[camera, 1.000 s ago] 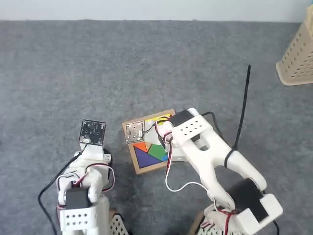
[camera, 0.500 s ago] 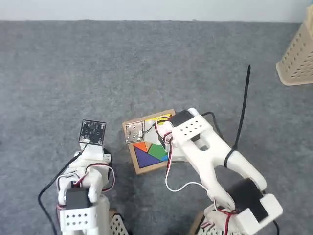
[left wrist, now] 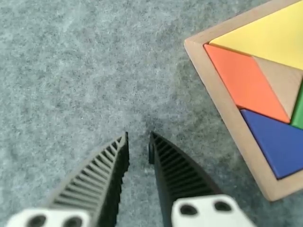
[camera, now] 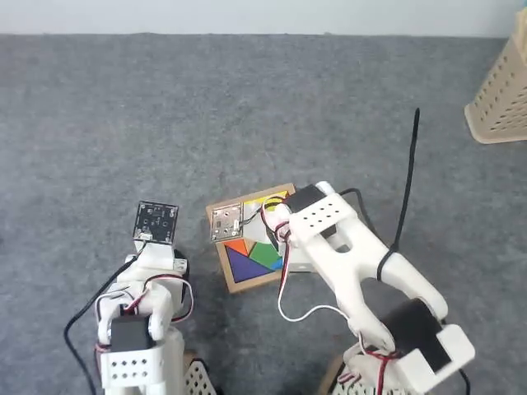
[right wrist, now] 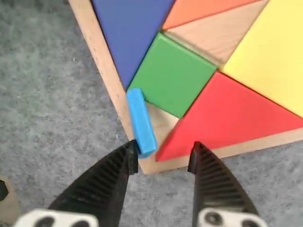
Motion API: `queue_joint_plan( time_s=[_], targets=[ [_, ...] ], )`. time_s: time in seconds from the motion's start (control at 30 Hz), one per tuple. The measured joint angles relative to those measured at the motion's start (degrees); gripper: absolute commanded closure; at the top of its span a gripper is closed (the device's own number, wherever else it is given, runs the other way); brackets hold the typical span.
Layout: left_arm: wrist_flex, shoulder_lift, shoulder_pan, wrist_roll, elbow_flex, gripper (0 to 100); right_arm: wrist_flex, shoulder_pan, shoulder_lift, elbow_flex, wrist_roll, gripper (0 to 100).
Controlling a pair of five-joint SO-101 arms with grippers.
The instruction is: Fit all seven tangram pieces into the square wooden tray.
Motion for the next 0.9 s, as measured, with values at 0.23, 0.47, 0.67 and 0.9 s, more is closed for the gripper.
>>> queue_joint_plan(
  time_s=[0.23, 0.47, 0.67, 0.9],
  targets=[
    [0.0, 0.0, 0.0, 0.0, 0.0, 93, 0.0, 0.0, 0.0, 0.0, 0.0, 82.2],
    [0.0, 0.0, 0.0, 0.0, 0.0, 93, 0.0, 0.0, 0.0, 0.0, 0.0, 82.2],
    [0.0, 0.0, 0.0, 0.0, 0.0, 93, 0.0, 0.0, 0.0, -0.1, 0.0, 82.2],
    [0.0, 0.0, 0.0, 0.0, 0.0, 93, 0.0, 0.9, 0.0, -1.6, -0.7, 82.2]
  ],
)
